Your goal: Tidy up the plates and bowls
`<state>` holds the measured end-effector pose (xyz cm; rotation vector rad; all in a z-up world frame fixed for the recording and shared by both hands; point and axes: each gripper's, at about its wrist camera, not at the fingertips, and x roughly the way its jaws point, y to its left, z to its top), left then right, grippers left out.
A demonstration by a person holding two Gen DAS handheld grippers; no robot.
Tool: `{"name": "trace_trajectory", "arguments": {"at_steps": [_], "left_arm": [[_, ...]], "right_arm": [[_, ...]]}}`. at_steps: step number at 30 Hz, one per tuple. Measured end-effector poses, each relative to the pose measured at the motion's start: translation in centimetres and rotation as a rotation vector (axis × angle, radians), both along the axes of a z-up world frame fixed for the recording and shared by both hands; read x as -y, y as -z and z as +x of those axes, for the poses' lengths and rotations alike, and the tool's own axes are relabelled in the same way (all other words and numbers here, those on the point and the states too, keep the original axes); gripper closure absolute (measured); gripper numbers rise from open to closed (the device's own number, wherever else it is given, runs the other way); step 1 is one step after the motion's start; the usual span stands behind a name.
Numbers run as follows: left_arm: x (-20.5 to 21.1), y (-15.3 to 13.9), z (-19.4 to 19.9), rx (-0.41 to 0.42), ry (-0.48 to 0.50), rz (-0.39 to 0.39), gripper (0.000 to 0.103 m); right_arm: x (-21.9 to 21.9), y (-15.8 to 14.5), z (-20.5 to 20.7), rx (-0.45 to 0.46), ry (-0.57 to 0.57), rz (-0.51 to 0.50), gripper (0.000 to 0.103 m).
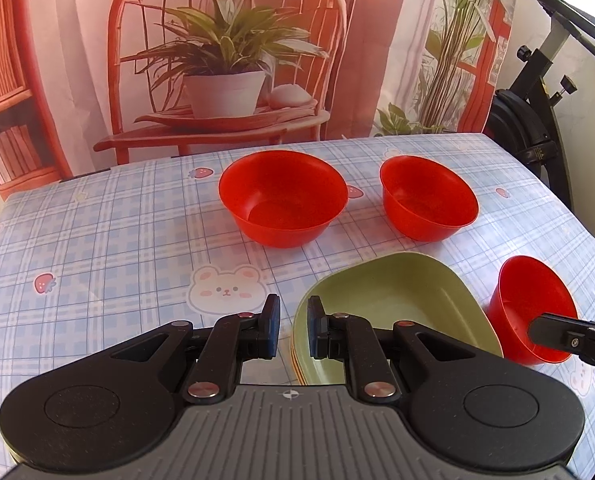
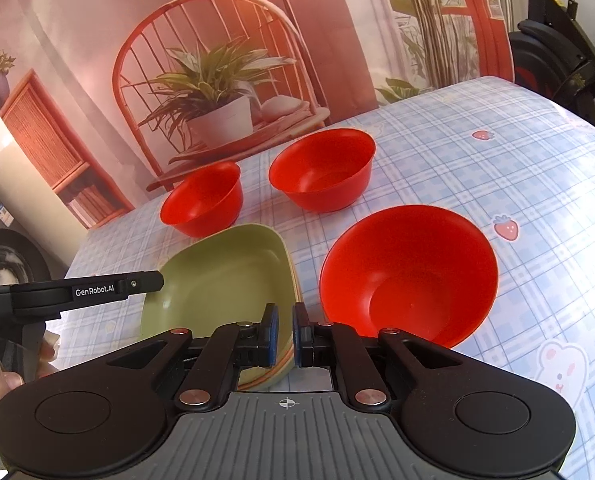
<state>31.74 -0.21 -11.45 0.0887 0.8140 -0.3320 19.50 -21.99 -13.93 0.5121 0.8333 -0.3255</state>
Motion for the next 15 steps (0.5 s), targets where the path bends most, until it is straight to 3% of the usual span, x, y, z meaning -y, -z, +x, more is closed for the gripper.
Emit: {"name": "trace_trajectory", "arguments": {"at_steps": [6,15], "left_arm": [[-2.0,-4.6,0.4,0.096,-0.015,-0.037,0.088],[-3.5,-6.3,2.4,0.163,-0.043,-0.01,0.088]], "right_arm": [[2.2,-3.7,0.9,0.072,0.014,-0.124,0.085],[1.5,-4.5,4.4,0.083,-0.054,-0.129,0.082]]}}
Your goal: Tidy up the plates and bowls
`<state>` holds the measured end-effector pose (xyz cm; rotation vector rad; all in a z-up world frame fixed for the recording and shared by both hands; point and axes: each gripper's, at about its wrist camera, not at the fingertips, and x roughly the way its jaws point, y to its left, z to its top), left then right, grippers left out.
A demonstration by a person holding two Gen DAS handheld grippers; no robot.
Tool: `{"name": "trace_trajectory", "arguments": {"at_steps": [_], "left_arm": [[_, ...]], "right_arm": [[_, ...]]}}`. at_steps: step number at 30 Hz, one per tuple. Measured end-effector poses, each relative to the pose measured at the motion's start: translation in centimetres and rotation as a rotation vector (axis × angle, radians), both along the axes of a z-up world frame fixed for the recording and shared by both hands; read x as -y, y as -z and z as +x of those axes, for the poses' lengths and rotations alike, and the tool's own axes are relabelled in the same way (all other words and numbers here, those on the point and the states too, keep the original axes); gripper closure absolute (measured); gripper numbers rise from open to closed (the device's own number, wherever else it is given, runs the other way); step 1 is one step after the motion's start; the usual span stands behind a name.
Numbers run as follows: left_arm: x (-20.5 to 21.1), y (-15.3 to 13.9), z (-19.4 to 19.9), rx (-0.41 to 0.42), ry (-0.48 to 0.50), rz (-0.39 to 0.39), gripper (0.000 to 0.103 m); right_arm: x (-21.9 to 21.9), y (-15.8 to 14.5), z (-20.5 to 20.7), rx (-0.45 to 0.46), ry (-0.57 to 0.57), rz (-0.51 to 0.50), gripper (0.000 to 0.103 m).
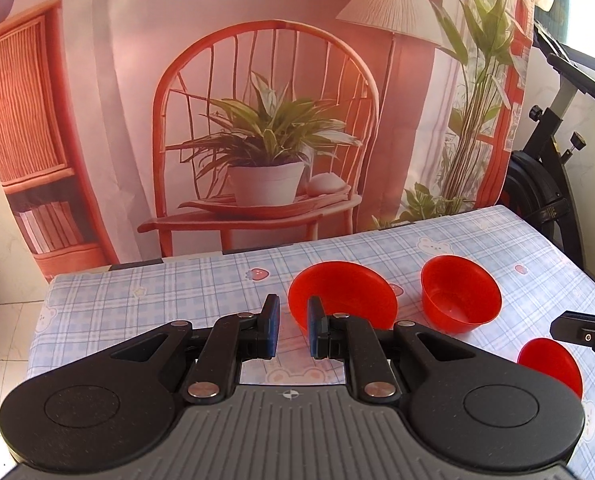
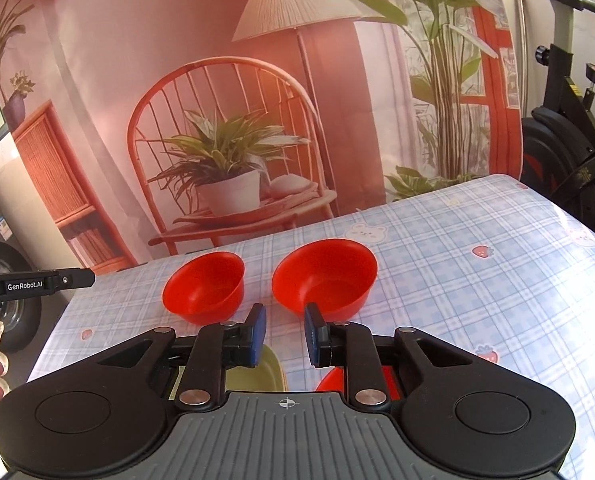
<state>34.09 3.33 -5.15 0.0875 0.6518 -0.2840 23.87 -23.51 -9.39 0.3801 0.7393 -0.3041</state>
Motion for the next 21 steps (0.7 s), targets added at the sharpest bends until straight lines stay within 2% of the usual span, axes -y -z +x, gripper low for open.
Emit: {"name": "trace_trajectory", "arguments": {"at_steps": [6,12,18,21], "left_arm": [[-0.8,1.2,2.5,-0.021,-0.002,-0.022,0.087],[-0.7,3.8,6.0,-0.087,0.003,-0.062,0.086],[0.2,6.2,9.2,-0.129,0.065,-0.06,0.076],[0.1,7.6,10.6,-0.155,0.077,-0.067,0.075]], "right_arm": [[-0.8,1.2,3.7,-0.024,-0.033,0.044,0.082],[-1.2,3.2,7.7,-0.059,-0.048,0.076,0.081],[-1.2,6.4,12.2,-0.122,-0.062,0.089,0.08],[-1.0,7.9,14.3,-0.164,-0.063,0.102,0.077]]}}
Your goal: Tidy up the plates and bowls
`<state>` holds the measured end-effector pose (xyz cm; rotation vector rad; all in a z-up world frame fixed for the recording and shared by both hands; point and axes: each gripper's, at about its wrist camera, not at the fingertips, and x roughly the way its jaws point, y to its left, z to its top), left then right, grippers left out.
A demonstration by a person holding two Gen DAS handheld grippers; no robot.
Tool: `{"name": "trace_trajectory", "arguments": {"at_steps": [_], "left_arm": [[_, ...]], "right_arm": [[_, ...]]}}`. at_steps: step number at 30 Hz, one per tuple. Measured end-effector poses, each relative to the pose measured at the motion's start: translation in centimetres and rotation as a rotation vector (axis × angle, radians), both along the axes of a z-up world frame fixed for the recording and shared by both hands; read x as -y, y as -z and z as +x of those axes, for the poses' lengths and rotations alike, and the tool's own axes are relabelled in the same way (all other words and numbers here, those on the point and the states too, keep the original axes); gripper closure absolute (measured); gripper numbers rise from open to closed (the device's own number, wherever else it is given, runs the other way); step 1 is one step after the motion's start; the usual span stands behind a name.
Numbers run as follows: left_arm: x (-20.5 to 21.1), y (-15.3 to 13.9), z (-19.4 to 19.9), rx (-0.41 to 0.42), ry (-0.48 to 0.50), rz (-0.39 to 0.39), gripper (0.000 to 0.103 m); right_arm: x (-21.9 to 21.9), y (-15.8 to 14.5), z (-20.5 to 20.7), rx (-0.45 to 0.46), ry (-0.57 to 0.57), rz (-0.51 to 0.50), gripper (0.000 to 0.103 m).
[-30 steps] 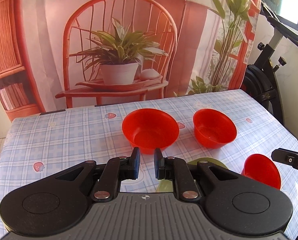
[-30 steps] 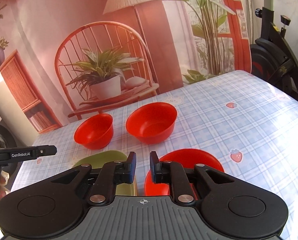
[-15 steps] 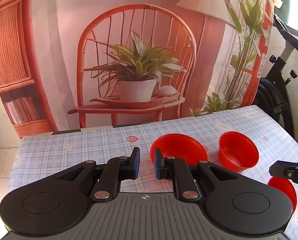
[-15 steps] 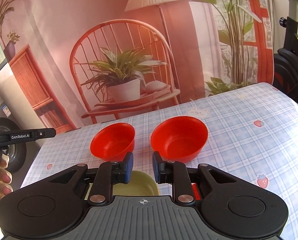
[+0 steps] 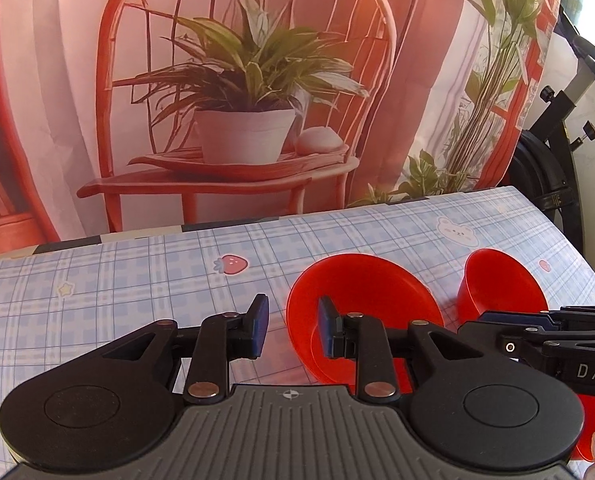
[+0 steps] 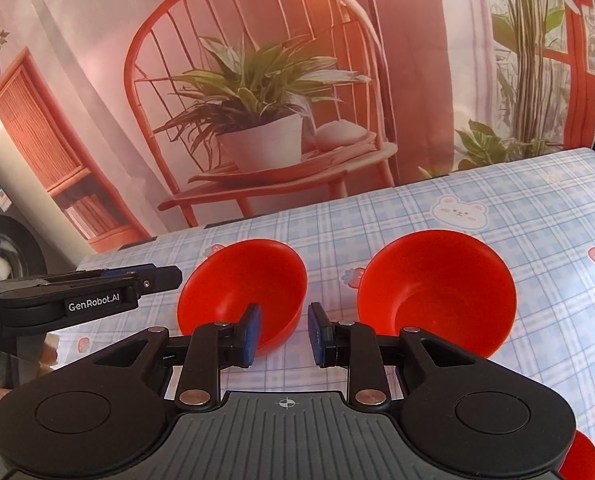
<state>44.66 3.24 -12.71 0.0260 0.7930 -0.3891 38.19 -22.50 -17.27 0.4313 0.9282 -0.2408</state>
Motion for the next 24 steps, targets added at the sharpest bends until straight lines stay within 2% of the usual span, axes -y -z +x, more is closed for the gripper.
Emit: {"name": "trace_trajectory", "arguments": {"at_steps": [6,12,16,18,24], "left_arm": [[-0.6,2.2,1.9,-0.058,0.005,-0.033,0.075],[-0.8,3.2,2.5,-0.093,0.014,-0.066,0.075],[-1.0,3.3,2.2,-0.098,-0.011,-0.082,0.091],[-0.9,3.0,1.9,-0.089,-0.019,-0.077,0.096],[-1.0,0.7,0.8,-0.078,-0.038,-0.075,0.096]], "right_arm": [[0.6,2.6,2.6,-0.075,0.025,0.021,0.077],[0.4,3.7,3.7,-0.103,0.024,0.048,0.078],[0.4,3.8,3.9,-0.105,0.024,0.064,0.086],[0.5,3.7,3.9,-0.1,0.029,0.074,0.092],[0.3,2.3,2.8,-0.066,0.044,0.104,0.093]]}}
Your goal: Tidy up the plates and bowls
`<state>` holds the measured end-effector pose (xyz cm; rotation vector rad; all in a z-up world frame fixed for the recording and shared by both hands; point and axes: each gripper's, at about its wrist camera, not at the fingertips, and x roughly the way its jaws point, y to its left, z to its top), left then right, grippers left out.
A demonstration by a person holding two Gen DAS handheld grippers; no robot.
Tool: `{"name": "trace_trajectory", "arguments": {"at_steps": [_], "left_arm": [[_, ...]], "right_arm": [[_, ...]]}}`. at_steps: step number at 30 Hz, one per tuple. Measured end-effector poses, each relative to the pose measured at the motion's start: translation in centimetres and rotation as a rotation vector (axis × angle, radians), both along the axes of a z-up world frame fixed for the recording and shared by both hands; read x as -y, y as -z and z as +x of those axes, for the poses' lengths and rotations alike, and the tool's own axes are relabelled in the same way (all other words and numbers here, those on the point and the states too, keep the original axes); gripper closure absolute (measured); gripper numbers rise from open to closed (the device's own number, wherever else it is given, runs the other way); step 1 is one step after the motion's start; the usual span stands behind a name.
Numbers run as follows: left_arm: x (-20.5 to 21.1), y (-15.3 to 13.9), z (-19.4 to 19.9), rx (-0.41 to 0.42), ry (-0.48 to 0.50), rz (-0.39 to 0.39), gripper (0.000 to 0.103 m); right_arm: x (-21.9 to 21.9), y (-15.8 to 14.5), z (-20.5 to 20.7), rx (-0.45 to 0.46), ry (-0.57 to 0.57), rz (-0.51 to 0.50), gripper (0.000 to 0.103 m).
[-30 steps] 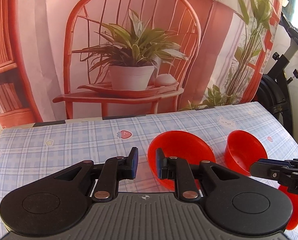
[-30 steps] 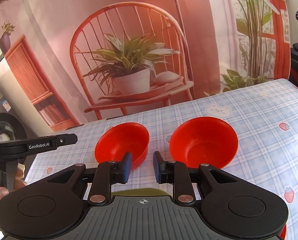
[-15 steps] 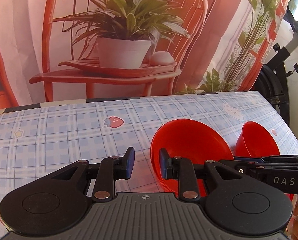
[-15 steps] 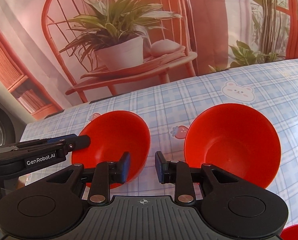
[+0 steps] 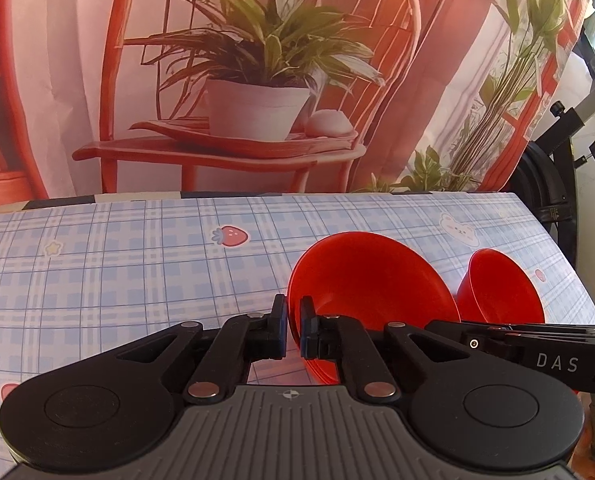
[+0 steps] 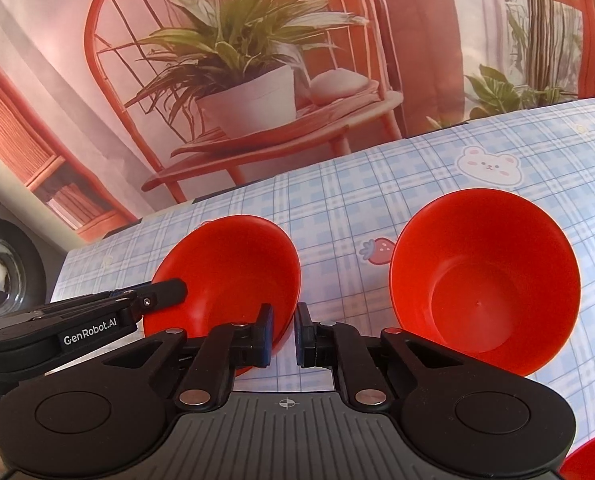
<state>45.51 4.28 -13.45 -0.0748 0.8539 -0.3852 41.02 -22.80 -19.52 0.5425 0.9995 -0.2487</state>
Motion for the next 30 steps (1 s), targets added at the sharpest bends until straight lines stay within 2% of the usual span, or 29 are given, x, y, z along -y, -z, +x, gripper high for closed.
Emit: {"name": "trace_trajectory", "arguments": {"at_steps": [5,9,14,18,20,22,26,30], "left_arm": [[0.7,-3.0,-1.9,0.036,-0.003,-0.011,0.096],[1.8,-4.9,-4.1,0.049,-0.014,-0.049,0.096],[4.9,-6.5,-7.6,0.078,-0.007,-0.059,0.096],[7.3,-6.8,-9.6,0.05,0.0,-0.106,0.096],[8.3,-6.3,-10.6,0.012,-0.014,-0.176,0.096],[9.6,-5.9,-11.5,-0.001,-0.014,-0.197,0.096],[12.2,-5.2,-13.0,-0.012,0.007,-0.203,0.096],[14.2,-4.4,-14.6,-0.012,0.05,-0.166,0.095]], "right_arm": [[0.4,-2.8,-2.0,0.052,0.029,0.016,0.093],[1.2,-5.3,-4.5,0.093,0.048,0.013,0.093],[2.7,-7.9,-8.5,0.138,0.057,-0.005,0.093],[4.4,-9.2,-12.3,0.168,0.076,-0.031,0.093],[5.6,-9.8,-14.2,0.174,0.097,-0.032,0.093],[6.7,-10.3,-16.1,0.185,0.111,-0.04,0.093],[8.2,-10.7,-19.1,0.184,0.117,-0.076,0.093],[9.5,-10.4,-21.7,0.176,0.136,-0.078,0.093]]}}
